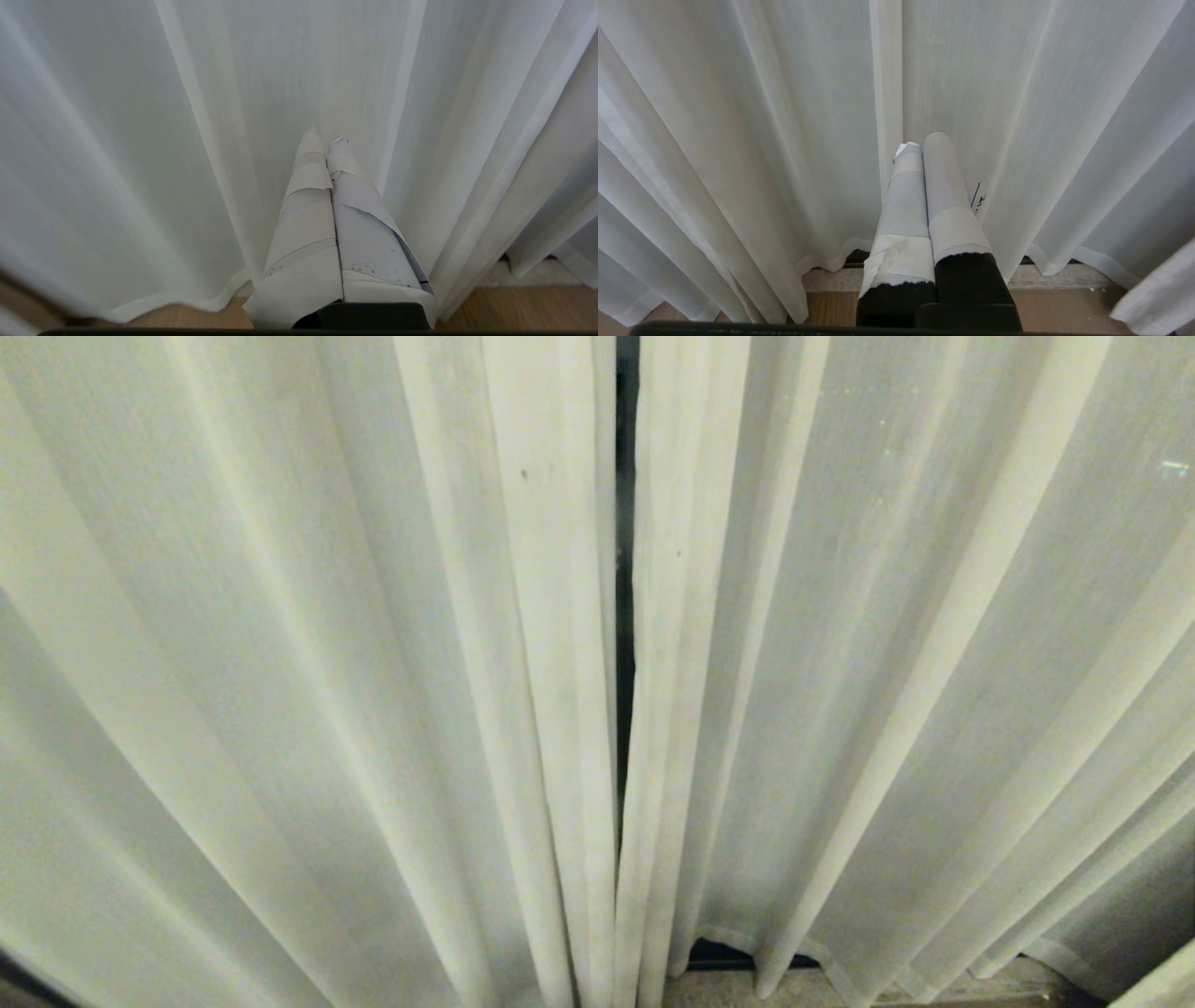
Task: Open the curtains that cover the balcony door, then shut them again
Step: Pull the outer curtains open on both sides
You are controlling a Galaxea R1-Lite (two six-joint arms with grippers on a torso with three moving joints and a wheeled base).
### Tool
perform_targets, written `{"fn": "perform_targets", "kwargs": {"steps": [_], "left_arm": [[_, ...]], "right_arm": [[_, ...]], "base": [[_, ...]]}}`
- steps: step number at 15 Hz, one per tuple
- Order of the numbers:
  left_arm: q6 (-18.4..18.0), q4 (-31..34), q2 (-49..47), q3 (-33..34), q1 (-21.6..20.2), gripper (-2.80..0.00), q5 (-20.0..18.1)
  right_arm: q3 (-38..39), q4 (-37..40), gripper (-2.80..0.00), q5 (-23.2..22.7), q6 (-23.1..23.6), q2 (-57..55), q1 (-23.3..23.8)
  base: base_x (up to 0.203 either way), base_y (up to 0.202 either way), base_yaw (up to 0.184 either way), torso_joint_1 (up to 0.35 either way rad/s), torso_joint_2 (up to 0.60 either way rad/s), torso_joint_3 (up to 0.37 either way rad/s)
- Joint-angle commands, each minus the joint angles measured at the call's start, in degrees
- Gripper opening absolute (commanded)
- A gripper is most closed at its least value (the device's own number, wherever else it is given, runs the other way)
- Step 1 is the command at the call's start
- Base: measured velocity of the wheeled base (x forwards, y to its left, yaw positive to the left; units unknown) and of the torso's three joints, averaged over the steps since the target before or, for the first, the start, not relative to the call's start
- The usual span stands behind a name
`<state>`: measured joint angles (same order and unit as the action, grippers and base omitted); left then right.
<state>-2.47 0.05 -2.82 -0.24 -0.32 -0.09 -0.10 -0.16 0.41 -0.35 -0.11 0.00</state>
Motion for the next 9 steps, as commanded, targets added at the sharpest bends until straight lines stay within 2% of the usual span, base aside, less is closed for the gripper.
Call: {"fn": "perform_targets", "kwargs": {"steps": [1,9], "left_arm": [[0.0,0.0,2.8,0.2,0.2,-2.8,0.0],[0.0,0.0,2.8,0.2,0.3,-2.8,0.0]], "right_arm": [[0.0,0.0,-2.8,0.0,0.0,0.0,0.0],[0.0,0.0,-2.8,0.0,0.0,0.0,0.0]], "base": [[0.0,0.0,0.0,0.0,0.0,0.0],[0.0,0.0,0.0,0.0,0.0,0.0]]}}
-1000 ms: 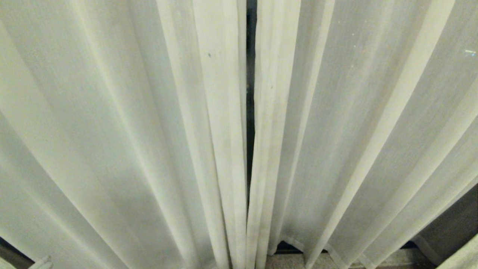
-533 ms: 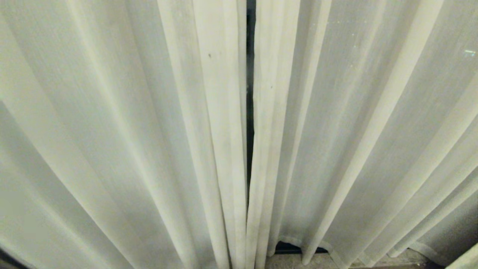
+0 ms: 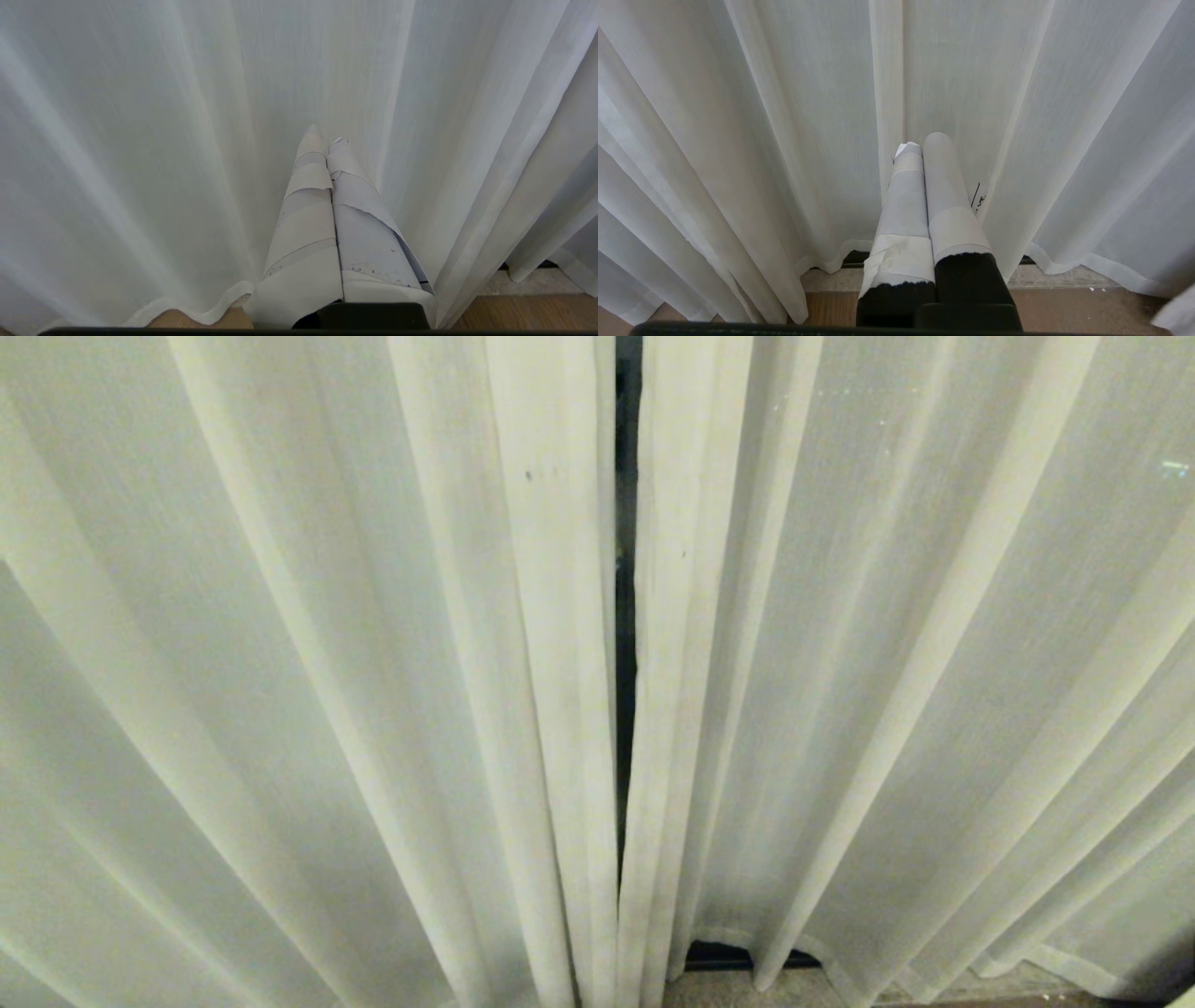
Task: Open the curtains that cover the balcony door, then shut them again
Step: Pull the outer curtains open on both sides
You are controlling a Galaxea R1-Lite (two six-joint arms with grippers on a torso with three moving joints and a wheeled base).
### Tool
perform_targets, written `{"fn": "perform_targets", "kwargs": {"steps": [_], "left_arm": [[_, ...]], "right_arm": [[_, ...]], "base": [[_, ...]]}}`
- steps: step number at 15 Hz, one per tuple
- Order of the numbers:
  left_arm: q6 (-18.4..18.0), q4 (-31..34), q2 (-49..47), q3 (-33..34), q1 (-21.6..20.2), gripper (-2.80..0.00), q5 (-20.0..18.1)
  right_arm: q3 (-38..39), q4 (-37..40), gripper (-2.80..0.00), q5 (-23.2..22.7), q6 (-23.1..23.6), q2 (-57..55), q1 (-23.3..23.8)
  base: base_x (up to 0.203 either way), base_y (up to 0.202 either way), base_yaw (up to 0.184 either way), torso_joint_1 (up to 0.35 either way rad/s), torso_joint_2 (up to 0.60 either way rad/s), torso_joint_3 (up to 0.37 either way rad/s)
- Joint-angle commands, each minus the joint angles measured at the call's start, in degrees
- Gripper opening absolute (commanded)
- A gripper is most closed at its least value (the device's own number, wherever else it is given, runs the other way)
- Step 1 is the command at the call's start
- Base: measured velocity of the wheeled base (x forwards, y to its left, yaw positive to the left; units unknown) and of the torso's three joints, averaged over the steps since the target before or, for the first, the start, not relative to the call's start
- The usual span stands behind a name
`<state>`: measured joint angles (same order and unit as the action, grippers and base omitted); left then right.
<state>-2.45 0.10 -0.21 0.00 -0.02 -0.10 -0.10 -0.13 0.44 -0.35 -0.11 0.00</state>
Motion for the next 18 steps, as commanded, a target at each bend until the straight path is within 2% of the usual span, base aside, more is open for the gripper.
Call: {"fn": "perform_targets", "kwargs": {"steps": [1,18], "left_arm": [[0.0,0.0,0.2,0.0,0.0,-2.8,0.0],[0.0,0.0,0.2,0.0,-0.1,-2.8,0.0]], "right_arm": [[0.0,0.0,-2.8,0.0,0.0,0.0,0.0],[0.0,0.0,-2.8,0.0,0.0,0.0,0.0]], "base": [[0.0,0.0,0.0,0.0,0.0,0.0],[0.0,0.0,0.0,0.0,0.0,0.0]]}}
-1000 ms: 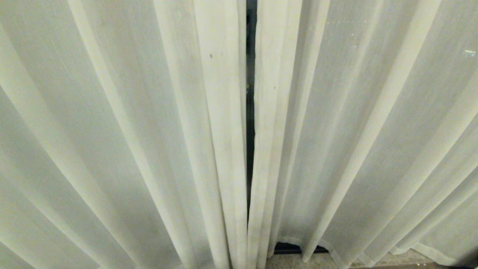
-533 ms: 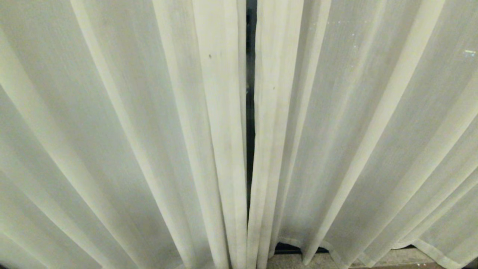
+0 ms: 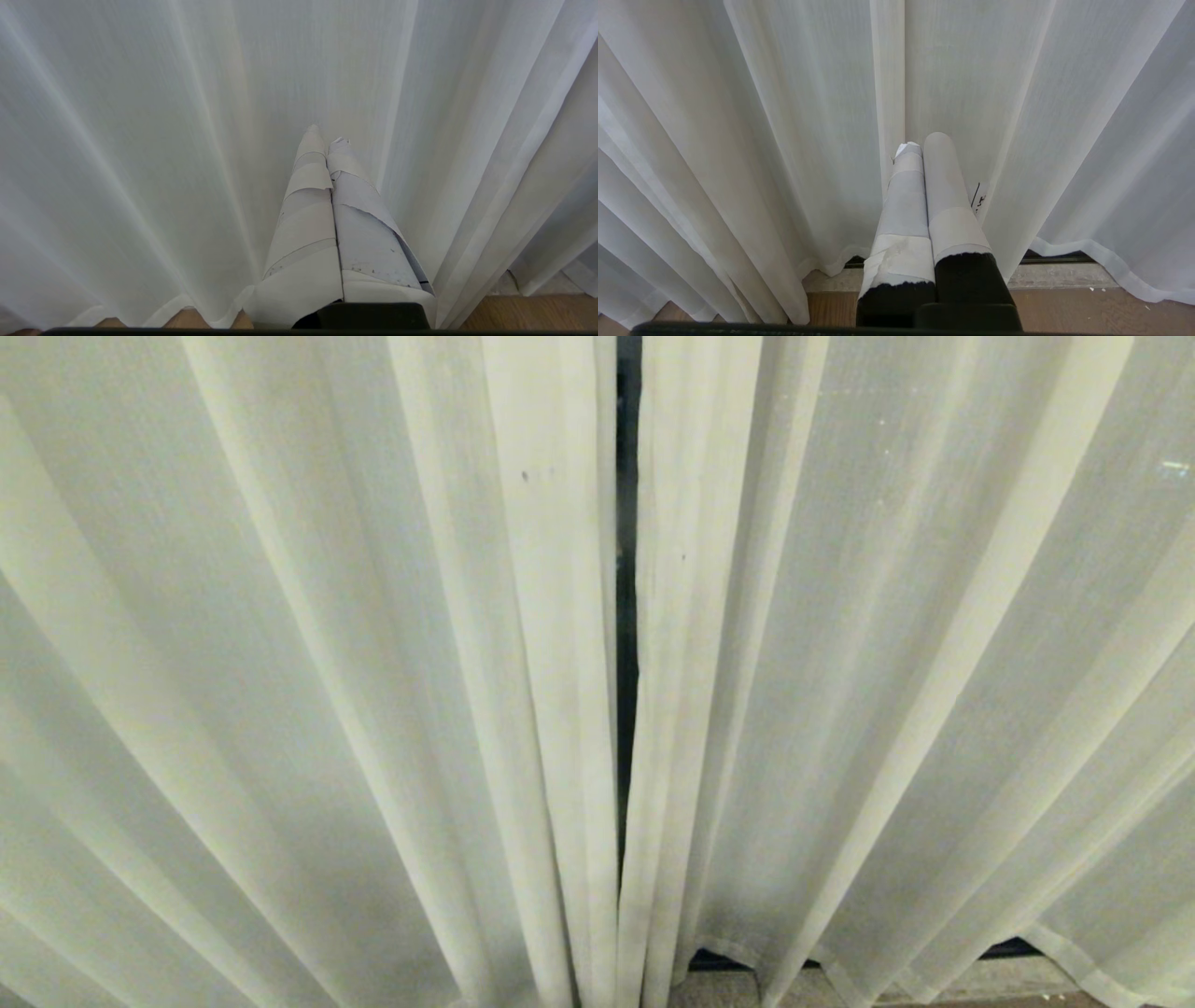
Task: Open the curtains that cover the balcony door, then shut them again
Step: Pull the outer curtains open on both sides
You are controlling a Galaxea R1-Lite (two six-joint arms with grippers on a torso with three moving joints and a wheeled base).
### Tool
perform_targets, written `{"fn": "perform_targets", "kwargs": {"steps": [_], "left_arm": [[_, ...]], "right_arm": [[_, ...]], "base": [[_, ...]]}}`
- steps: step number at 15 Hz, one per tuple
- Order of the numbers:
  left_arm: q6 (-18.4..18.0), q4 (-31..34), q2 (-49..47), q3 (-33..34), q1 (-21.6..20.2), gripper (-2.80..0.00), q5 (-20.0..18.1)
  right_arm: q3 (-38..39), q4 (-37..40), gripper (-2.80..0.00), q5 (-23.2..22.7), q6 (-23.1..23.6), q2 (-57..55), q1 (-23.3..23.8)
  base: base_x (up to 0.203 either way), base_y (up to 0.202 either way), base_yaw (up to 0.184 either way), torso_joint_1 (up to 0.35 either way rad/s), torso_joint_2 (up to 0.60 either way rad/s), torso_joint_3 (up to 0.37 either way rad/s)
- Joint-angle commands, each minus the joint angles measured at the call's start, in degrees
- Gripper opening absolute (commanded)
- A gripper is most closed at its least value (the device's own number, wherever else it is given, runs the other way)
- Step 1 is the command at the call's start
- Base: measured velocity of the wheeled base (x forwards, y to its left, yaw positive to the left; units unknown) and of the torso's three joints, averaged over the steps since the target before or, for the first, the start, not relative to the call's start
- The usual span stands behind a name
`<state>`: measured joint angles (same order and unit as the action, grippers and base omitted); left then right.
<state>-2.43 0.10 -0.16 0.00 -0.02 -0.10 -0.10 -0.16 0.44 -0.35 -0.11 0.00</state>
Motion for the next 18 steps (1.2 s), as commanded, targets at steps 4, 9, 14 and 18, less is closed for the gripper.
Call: {"fn": "perform_targets", "kwargs": {"steps": [4,9,14,18], "left_arm": [[0.0,0.0,0.2,0.0,0.0,-2.8,0.0],[0.0,0.0,0.2,0.0,0.0,-2.8,0.0],[0.0,0.0,0.2,0.0,0.0,-2.8,0.0],[0.0,0.0,0.2,0.0,-0.1,-2.8,0.0]], "right_arm": [[0.0,0.0,-2.8,0.0,0.0,0.0,0.0],[0.0,0.0,-2.8,0.0,0.0,0.0,0.0],[0.0,0.0,-2.8,0.0,0.0,0.0,0.0],[0.0,0.0,-2.8,0.0,0.0,0.0,0.0]], "base": [[0.0,0.0,0.0,0.0,0.0,0.0],[0.0,0.0,0.0,0.0,0.0,0.0],[0.0,0.0,0.0,0.0,0.0,0.0],[0.0,0.0,0.0,0.0,0.0,0.0]]}}
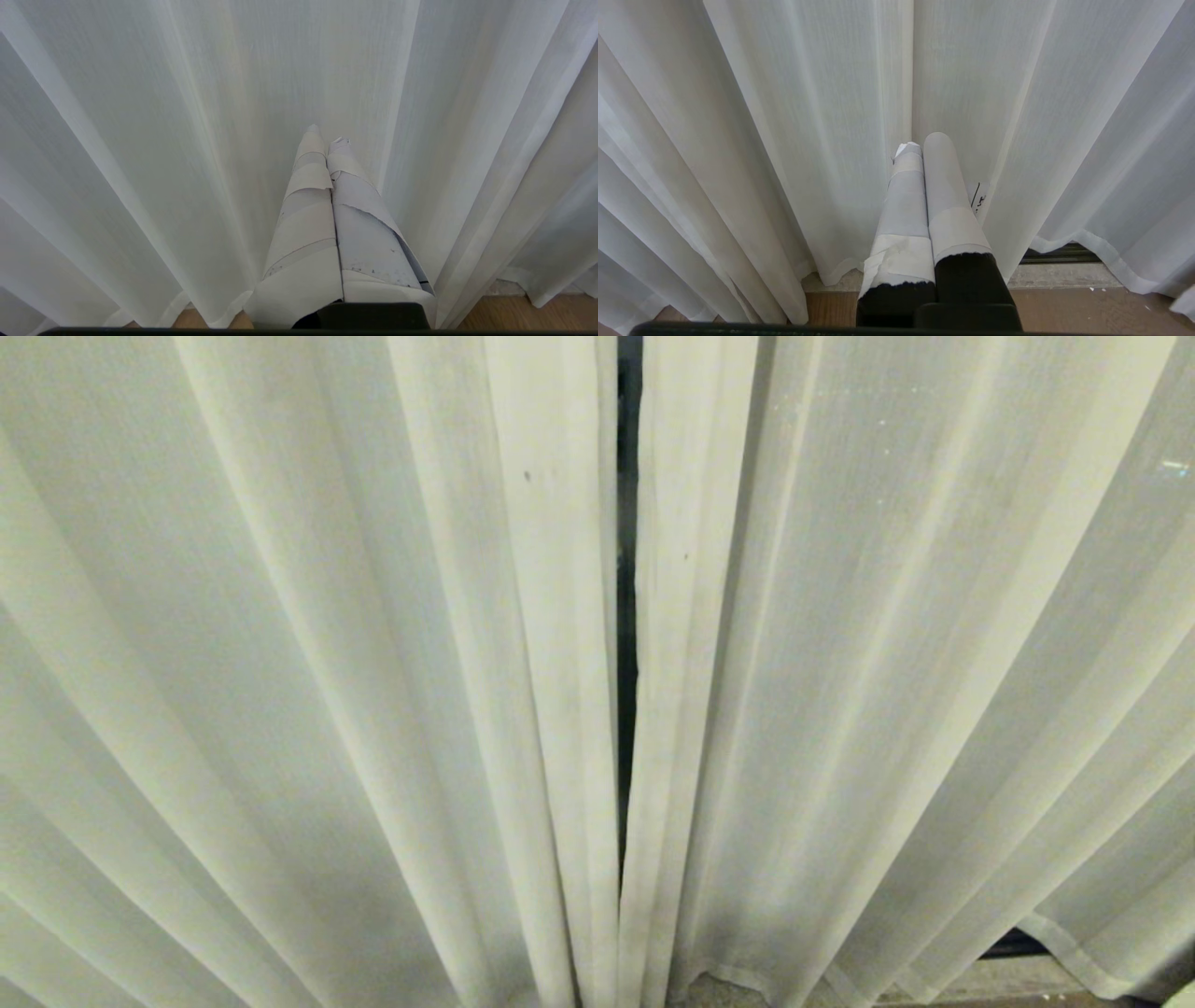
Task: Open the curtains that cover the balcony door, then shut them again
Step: Pull the outer curtains open on both sides
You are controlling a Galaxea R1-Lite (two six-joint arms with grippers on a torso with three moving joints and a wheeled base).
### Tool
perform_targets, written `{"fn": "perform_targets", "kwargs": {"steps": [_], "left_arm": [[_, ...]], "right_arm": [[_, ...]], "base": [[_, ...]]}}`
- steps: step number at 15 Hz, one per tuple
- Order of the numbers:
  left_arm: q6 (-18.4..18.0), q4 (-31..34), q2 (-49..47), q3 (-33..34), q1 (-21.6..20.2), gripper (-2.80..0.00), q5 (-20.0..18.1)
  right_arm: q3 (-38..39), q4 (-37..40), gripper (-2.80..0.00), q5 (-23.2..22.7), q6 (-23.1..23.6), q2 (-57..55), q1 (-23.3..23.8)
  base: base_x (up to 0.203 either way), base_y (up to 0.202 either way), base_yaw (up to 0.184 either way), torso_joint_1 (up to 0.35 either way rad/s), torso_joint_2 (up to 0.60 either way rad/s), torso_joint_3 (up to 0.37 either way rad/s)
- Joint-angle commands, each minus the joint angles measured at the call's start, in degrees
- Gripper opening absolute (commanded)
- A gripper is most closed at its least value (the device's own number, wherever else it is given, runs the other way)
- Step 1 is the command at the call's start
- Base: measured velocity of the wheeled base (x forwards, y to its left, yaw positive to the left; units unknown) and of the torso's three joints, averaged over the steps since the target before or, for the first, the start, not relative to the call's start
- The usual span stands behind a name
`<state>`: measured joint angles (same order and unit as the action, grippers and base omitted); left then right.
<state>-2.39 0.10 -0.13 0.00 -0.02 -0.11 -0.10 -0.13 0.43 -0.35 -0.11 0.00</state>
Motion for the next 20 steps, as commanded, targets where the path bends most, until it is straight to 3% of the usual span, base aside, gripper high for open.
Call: {"fn": "perform_targets", "kwargs": {"steps": [1,12,16,20], "left_arm": [[0.0,0.0,0.1,0.0,0.0,-2.8,0.0],[-0.4,-0.3,0.1,0.0,0.0,-2.8,-0.1],[2.7,-2.1,0.1,-3.0,0.0,-2.8,-0.8],[2.6,-2.1,0.1,-3.2,0.0,-2.8,-0.7]], "right_arm": [[0.0,0.0,-2.8,0.0,0.0,0.0,0.0],[0.0,0.0,-2.8,0.0,0.0,0.0,0.0],[0.0,0.0,-2.8,0.0,0.0,0.0,0.0],[0.0,0.0,-2.8,0.0,0.0,0.0,0.0]], "base": [[0.0,0.0,0.0,0.0,0.0,0.0],[0.0,0.0,0.0,0.0,0.0,0.0],[0.0,0.0,0.0,0.0,0.0,0.0],[0.0,0.0,0.0,0.0,0.0,0.0]]}}
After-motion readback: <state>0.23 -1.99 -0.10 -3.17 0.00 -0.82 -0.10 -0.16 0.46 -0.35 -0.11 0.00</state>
